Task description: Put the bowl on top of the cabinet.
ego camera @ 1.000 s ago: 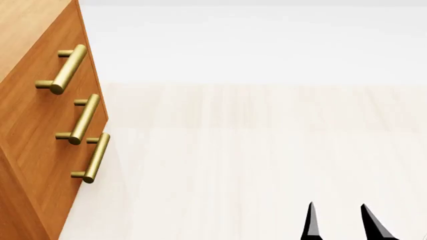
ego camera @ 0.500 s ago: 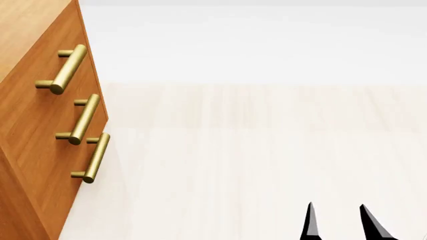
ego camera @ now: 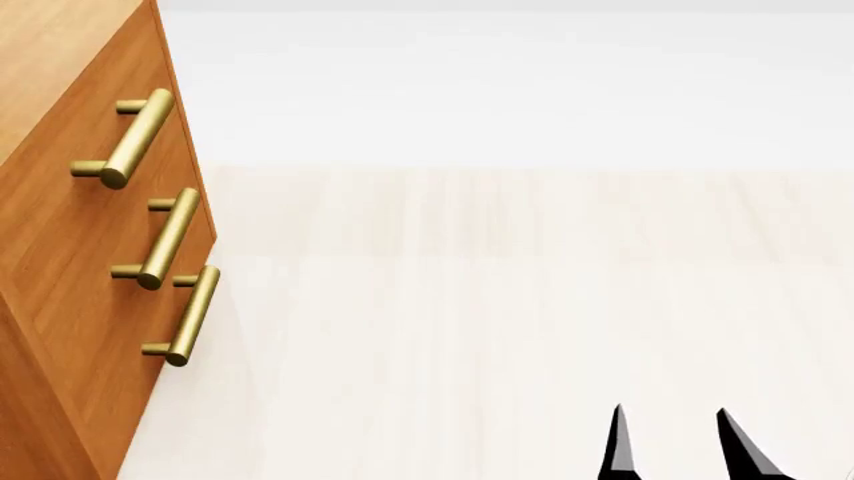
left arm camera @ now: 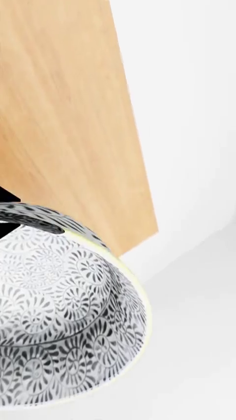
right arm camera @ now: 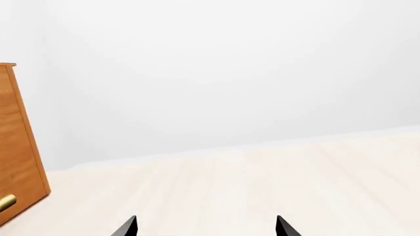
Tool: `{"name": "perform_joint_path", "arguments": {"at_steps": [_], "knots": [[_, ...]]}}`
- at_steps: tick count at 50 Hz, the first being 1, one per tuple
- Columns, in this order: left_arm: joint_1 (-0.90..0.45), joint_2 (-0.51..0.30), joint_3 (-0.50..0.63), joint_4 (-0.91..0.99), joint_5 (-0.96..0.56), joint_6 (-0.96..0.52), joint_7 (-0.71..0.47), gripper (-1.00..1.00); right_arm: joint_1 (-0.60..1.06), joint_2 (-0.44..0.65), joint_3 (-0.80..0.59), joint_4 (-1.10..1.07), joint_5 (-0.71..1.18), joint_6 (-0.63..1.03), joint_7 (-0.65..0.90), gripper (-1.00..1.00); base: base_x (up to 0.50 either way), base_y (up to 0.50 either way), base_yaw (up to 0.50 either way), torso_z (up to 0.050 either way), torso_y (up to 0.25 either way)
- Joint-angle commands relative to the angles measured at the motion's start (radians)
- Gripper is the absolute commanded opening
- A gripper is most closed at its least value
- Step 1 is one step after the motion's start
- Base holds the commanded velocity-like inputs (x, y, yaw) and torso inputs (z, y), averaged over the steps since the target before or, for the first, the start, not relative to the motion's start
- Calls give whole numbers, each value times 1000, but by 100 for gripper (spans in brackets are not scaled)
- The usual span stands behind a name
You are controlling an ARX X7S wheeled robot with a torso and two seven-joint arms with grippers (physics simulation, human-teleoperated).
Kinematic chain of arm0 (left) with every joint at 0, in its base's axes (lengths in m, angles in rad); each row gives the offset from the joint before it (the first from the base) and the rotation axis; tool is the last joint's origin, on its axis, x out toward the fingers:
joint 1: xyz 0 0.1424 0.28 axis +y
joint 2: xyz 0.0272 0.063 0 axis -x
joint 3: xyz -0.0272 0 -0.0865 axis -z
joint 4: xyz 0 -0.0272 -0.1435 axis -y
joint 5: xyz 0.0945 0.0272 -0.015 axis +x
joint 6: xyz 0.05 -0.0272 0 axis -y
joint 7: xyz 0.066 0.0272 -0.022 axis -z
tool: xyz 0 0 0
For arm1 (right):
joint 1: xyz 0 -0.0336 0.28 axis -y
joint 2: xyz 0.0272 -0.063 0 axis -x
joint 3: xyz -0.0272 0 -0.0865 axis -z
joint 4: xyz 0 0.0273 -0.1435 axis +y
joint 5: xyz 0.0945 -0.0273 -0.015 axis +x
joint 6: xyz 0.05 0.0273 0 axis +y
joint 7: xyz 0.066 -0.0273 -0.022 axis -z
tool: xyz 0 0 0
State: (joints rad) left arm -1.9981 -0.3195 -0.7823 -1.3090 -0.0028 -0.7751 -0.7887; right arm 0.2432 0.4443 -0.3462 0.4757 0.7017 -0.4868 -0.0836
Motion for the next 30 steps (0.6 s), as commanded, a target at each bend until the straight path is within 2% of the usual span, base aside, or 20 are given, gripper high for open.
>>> {"name": "perform_joint_path", "arguments": {"at_steps": [1,20,30], "knots": [[25,-11,-40,0,-8,31,12,-100,1,-1,0,2,-1,1,0,100,0,0,0,0,0],[75,-22,-66,0,-2,97,-44,-100,16,-12,-3,31,-7,2,-9,100,0,0,0,1,0],[117,-31,-78,0,-3,99,-35,-100,22,-16,-5,41,-11,4,-10,100,0,0,0,0,1]]}}
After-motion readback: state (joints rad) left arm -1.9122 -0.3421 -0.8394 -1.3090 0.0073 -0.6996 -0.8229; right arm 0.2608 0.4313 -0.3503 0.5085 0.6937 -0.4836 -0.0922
